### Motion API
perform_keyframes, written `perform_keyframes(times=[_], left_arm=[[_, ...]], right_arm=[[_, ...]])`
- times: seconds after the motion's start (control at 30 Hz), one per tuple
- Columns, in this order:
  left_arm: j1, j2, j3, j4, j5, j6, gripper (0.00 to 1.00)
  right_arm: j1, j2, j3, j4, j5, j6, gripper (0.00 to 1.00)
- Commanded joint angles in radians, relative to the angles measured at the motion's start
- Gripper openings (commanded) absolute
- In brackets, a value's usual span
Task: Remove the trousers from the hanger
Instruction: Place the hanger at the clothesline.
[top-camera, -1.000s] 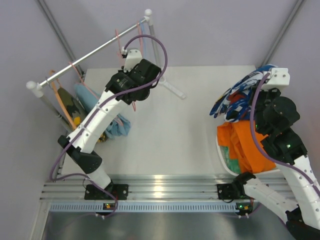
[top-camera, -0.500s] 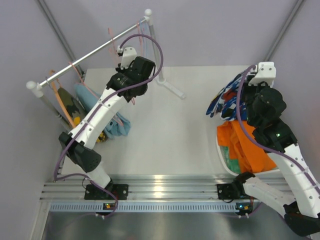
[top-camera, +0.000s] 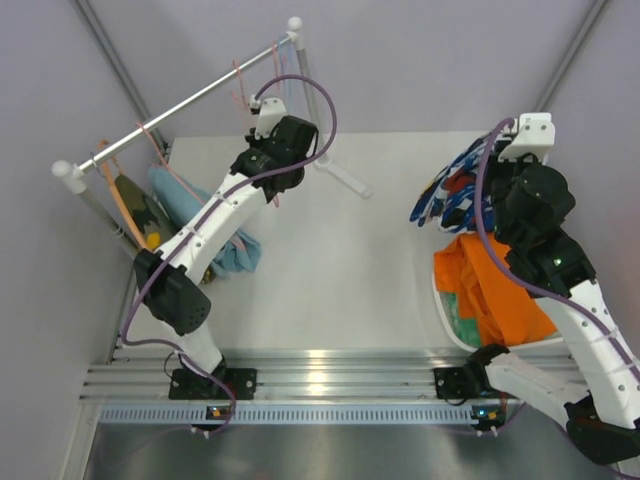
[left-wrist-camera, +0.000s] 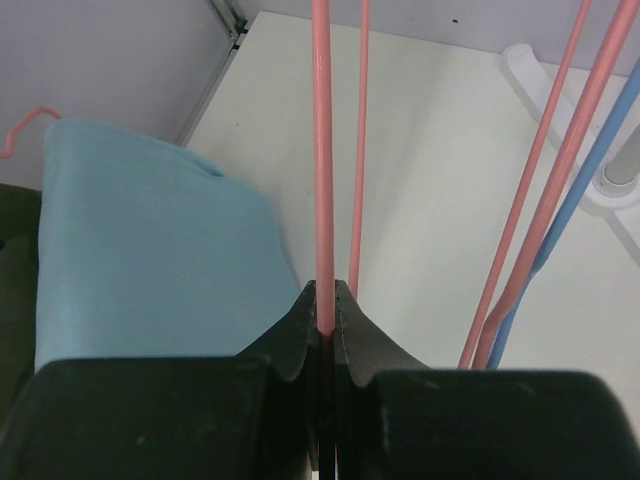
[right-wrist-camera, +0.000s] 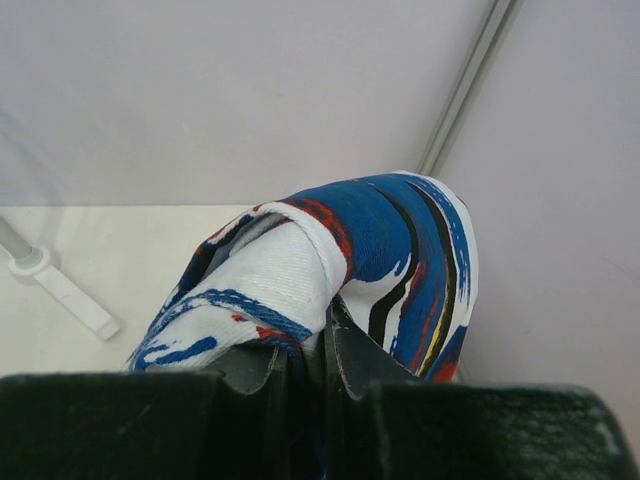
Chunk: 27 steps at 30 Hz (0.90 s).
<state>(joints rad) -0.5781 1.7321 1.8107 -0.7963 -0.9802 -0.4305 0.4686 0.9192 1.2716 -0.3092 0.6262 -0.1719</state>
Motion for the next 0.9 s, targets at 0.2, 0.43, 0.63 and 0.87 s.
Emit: perform_keyframes(times=[0.2,0.43,0.63,0.87], left_arm=[[0.006,0.052,0.009,0.167,0.074,0.085,0.0],[0.004,0.109,0.085,0.169,0.075,0.079,0.0],[0.004,0.132,0.131,0.164,0.135,0.087,0.14],[0.003,0.06,0.133,0.146,0.222,0.087,0.59]], right_arm=[[0.002,-0.06,0.091,0.111,0.018,0.0,0.0],[0.004,-0.105,0.078,0.035,0.037,0.057,0.0],[0.002,-0.152,0.084,-0.062,0.098,0.094,0.0],[0.002,-0.227,0.058,-0.172,0.135,0.146,0.0]])
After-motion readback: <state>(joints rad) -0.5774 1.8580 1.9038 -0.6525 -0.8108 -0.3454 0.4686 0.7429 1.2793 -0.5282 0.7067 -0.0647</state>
